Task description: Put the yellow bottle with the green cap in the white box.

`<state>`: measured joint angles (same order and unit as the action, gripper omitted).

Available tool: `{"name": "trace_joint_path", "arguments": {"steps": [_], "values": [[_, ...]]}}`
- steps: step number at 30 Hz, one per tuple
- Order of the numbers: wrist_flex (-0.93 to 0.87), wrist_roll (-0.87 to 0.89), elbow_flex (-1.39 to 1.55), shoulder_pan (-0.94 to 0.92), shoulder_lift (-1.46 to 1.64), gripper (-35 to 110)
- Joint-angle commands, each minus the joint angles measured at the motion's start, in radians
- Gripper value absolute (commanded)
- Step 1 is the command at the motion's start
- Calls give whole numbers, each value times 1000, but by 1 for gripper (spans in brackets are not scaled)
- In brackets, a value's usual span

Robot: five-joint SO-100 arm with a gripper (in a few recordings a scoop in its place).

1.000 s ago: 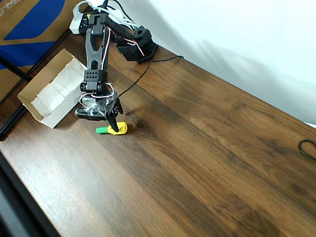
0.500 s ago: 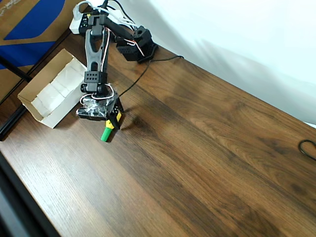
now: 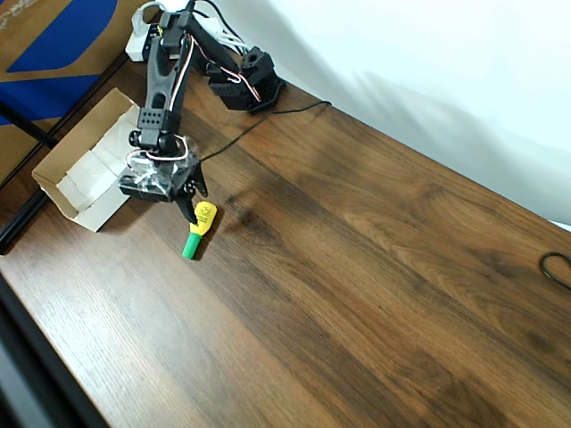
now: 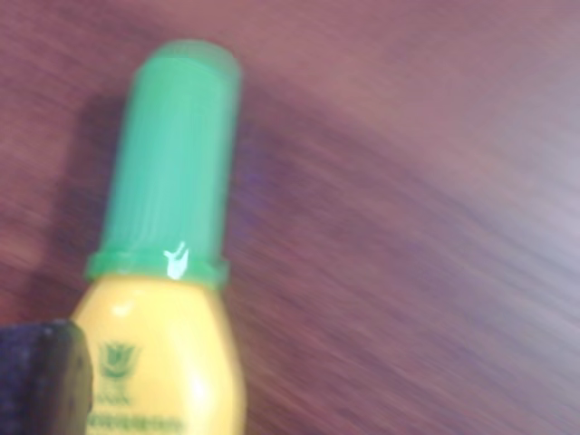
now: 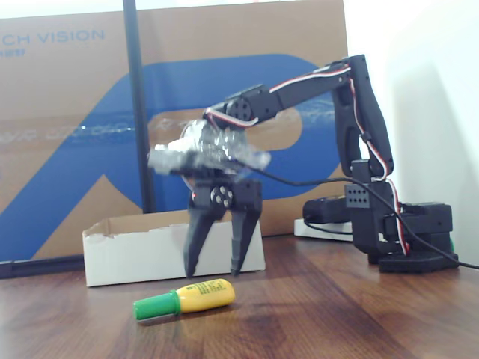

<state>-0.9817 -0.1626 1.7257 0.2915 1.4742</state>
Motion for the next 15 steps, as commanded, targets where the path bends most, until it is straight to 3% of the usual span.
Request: {"name": "trace_joint_path", "arguments": {"steps": [1,15], "values": [[2,-17,6,2,91,28],[31,-69,80,-11,87,25]]}}
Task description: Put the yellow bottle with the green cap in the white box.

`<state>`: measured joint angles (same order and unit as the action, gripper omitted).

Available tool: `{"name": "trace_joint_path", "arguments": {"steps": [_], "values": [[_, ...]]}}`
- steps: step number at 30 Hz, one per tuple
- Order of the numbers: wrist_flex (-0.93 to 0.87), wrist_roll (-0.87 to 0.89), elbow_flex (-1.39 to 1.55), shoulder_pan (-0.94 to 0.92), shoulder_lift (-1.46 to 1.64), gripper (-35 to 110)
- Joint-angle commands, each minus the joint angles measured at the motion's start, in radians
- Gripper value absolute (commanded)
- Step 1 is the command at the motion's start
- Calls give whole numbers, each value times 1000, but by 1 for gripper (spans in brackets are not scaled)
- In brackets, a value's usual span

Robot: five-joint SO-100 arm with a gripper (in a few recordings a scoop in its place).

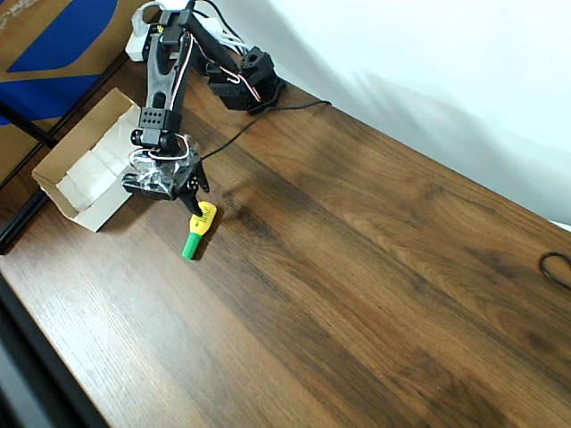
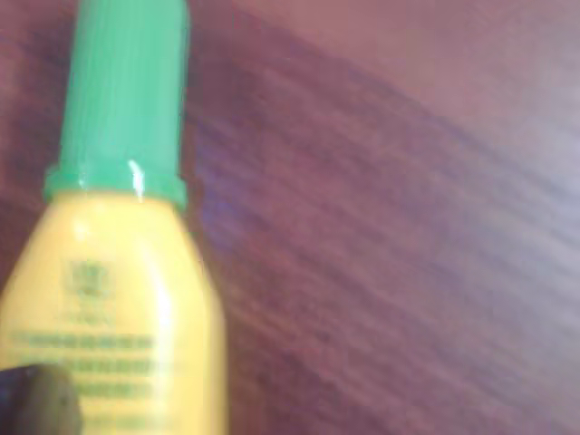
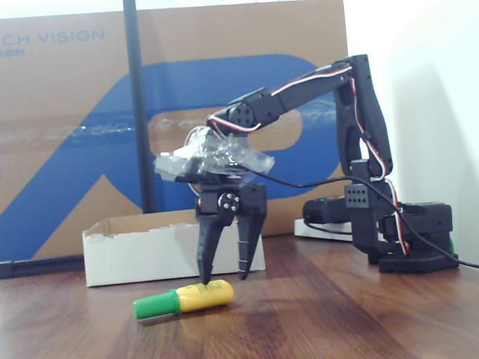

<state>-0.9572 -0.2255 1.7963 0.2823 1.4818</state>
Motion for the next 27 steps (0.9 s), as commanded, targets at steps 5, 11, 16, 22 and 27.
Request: {"name": "trace_joint_path", "arguments": {"steps": [5,11,16,22,27], "values": [[38,-8,32,14,63,24],[57,-3,52,43,49,24],[52,-2,44,34,61,24],[43,-11,40,-5,101,24],[77,-18,75,-11,84,24]]}}
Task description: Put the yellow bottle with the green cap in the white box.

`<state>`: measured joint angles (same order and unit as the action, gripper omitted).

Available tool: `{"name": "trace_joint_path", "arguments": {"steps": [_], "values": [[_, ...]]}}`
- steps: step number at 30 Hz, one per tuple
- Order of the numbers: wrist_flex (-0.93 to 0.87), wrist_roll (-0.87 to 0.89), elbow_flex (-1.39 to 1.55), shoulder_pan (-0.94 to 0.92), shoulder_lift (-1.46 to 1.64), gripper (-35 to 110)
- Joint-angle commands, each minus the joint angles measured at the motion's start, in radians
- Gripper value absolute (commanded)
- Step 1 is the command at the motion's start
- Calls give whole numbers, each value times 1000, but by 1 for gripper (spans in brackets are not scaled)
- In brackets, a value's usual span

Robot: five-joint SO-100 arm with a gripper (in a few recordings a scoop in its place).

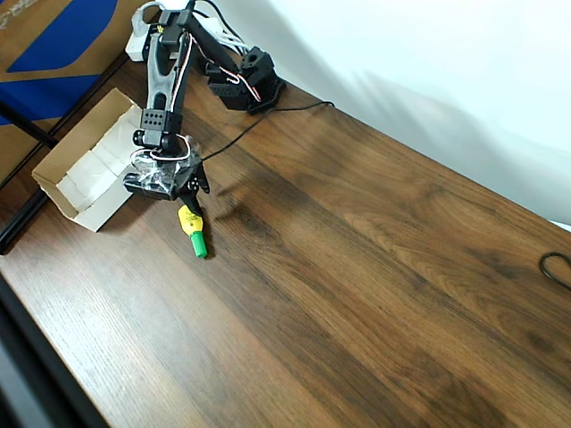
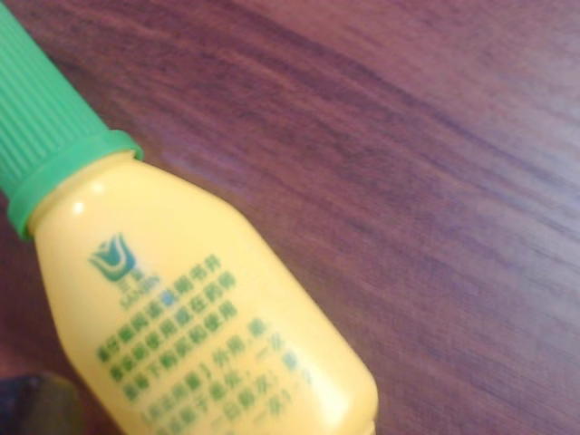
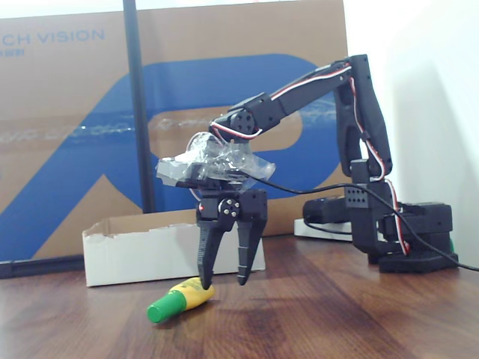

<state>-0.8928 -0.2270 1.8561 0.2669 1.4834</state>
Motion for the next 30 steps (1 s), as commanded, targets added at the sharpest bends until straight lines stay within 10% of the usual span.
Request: {"name": "trace_joint_path", "arguments": {"steps": [1,30], "values": [[25,-20,26,2,81,24],[34,38,-35,-118,84,23]]}}
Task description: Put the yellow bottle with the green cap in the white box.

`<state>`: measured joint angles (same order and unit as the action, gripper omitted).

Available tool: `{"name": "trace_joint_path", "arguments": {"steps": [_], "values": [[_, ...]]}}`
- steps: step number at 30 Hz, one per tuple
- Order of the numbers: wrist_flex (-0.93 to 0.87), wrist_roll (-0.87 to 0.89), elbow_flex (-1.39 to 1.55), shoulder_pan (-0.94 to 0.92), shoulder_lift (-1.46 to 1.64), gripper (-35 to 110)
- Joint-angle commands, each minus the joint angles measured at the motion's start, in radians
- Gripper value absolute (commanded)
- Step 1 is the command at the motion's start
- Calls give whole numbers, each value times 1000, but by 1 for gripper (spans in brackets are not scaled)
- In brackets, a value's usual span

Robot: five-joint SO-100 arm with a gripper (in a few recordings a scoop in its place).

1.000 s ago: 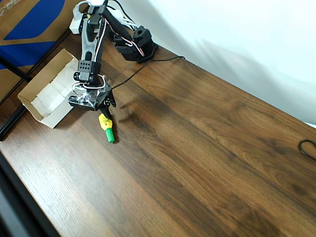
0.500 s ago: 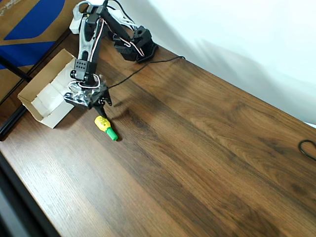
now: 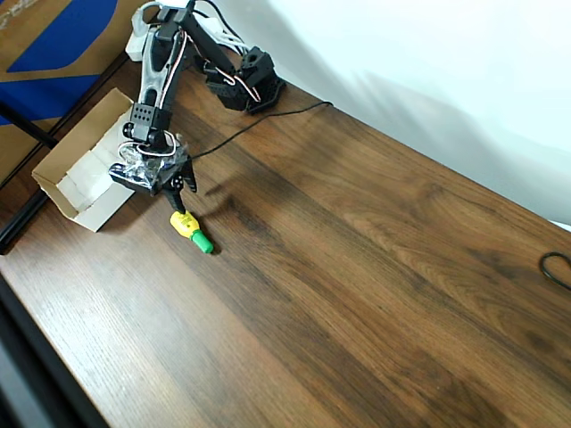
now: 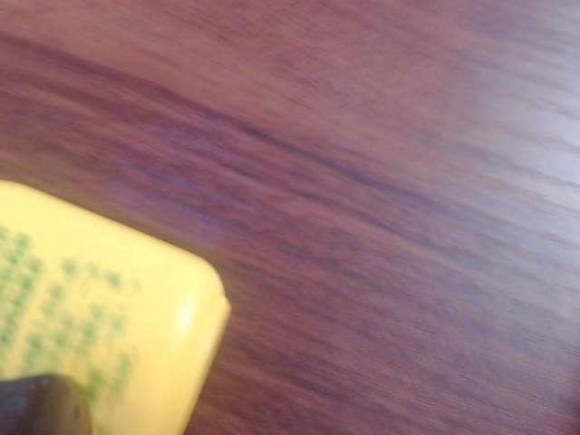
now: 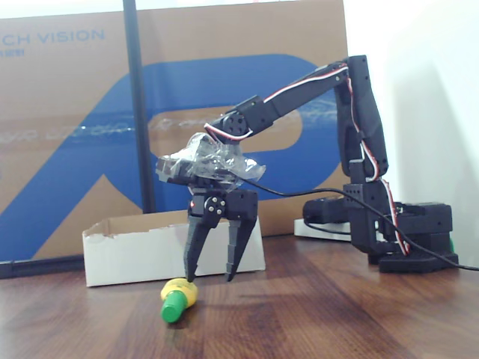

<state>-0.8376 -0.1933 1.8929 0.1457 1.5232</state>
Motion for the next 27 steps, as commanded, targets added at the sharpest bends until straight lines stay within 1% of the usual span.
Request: {"name": "trace_joint_path", "arguments": {"steps": [1,10,19,24,27], "values": [[-34,11,-81,3,44,23],[-67,44,-117,12,97,23],[-78,72,-55,49,236,23],[-25,54,9,57,253,24],[5,44,31,55,239,27]]}}
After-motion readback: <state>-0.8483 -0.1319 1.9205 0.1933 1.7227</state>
